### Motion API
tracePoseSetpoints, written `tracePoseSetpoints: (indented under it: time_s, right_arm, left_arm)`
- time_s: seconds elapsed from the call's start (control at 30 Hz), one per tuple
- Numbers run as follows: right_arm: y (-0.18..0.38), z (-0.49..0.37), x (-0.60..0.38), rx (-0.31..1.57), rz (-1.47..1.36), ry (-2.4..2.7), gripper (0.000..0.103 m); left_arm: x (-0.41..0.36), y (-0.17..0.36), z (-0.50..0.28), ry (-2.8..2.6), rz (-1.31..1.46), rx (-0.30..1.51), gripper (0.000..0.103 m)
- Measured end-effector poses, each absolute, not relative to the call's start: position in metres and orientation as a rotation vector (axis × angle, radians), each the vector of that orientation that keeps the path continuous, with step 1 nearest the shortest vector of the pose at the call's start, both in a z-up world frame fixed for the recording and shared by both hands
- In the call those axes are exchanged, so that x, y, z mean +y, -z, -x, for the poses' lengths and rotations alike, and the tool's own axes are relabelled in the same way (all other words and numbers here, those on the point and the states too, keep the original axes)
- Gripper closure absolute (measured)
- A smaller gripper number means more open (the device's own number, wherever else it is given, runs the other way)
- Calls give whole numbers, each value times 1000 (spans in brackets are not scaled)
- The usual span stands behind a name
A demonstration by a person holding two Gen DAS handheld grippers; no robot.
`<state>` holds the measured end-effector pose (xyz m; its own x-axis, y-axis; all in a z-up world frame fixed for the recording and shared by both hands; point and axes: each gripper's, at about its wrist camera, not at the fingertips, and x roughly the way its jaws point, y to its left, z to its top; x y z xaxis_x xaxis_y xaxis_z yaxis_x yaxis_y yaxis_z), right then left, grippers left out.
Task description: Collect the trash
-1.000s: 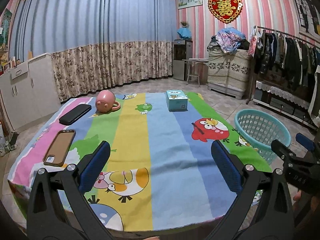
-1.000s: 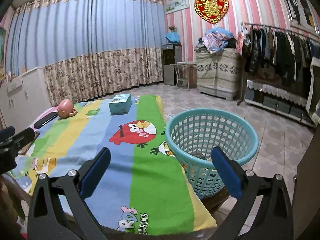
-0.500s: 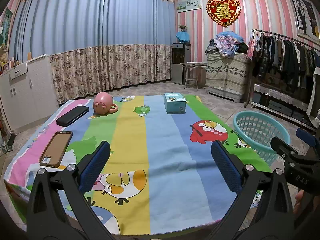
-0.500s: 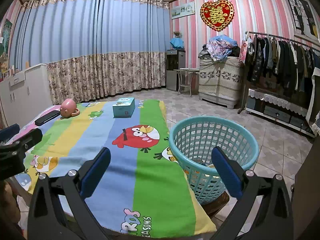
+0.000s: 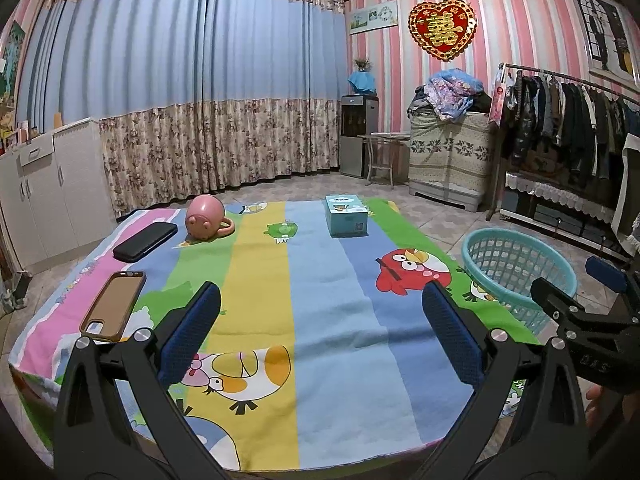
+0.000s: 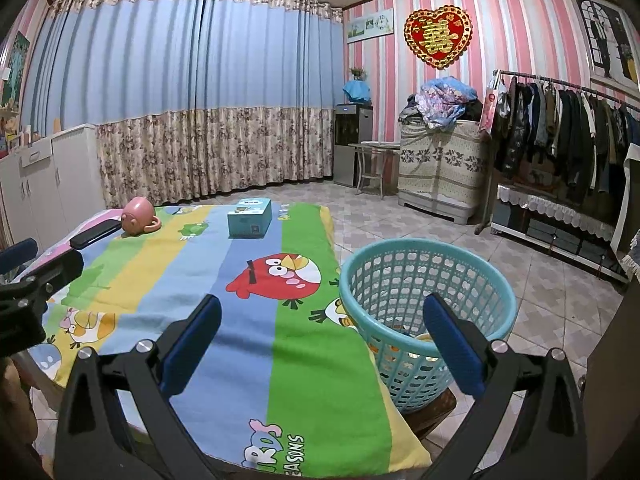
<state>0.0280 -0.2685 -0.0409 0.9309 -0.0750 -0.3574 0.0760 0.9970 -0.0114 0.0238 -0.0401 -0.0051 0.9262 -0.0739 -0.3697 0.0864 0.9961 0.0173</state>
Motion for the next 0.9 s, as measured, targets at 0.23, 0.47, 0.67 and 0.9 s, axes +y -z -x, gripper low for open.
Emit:
tracePoseSetpoints:
  time_s: [0.23, 0.47, 0.67, 0.9]
  right_arm:
    - [41, -29, -268, 368, 3, 82, 5]
    - [41, -28, -268, 368, 5, 80, 5]
    - [41, -28, -267, 369, 6, 81, 5]
    - [41, -28, -267, 369, 7, 81, 5]
  left_arm:
    - [-39, 4, -23, 92, -28, 375, 5]
    - [-39, 4, -22, 95, -29, 376, 5]
    - [-38, 4, -22, 91, -37, 370, 5]
    - [-38, 4, -22, 91, -37, 371, 5]
